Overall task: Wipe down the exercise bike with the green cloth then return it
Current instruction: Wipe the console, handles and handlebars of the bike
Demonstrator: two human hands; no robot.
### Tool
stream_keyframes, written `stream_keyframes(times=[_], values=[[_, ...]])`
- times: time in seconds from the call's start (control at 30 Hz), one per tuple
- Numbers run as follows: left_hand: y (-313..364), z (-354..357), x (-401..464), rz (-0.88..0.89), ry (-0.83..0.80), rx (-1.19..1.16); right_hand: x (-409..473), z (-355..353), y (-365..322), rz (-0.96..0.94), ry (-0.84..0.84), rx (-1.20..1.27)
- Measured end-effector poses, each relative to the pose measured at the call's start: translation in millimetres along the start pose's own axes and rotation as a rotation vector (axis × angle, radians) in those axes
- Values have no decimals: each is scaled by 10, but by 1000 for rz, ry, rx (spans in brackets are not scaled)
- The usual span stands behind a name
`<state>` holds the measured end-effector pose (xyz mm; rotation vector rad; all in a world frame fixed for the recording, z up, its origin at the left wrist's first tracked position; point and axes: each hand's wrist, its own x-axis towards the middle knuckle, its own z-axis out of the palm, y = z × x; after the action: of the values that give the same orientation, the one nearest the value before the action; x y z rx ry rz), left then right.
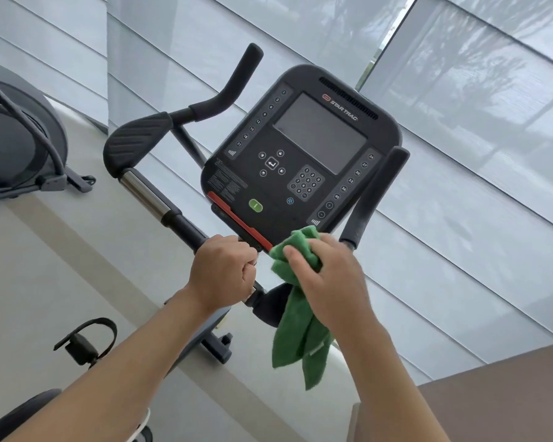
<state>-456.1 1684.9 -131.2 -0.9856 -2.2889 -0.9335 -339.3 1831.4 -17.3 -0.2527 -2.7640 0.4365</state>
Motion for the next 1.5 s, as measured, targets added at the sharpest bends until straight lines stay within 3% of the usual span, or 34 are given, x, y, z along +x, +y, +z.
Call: stream_keyframes(times=[0.07,0.17,0.4,0.53,0.67,0.87,1.07,1.5], values=[[12,-27,0,17,-5,-3,37,257,33,-57,-148,-304],[64,-95,8,19,1,-51,-20,504,73,-140,-99,-504],[60,-115,-10,-1,-6,-77,-122,525,133,-235,14,-452],[38,-86,-8,-19,-8,-66,-369,556,123,-285,126,-290],[42,-73,-30,-30,-38,-38,-709,450,262,-283,65,-154],[140,-79,105,-251,-153,-123,-849,84,637,-232,78,-42],[715,-168,523,-180,-136,-374,-487,-347,936,-25,278,78],[1269,501,918,-254,-92,-390,836,-1175,1167,-147,560,48]])
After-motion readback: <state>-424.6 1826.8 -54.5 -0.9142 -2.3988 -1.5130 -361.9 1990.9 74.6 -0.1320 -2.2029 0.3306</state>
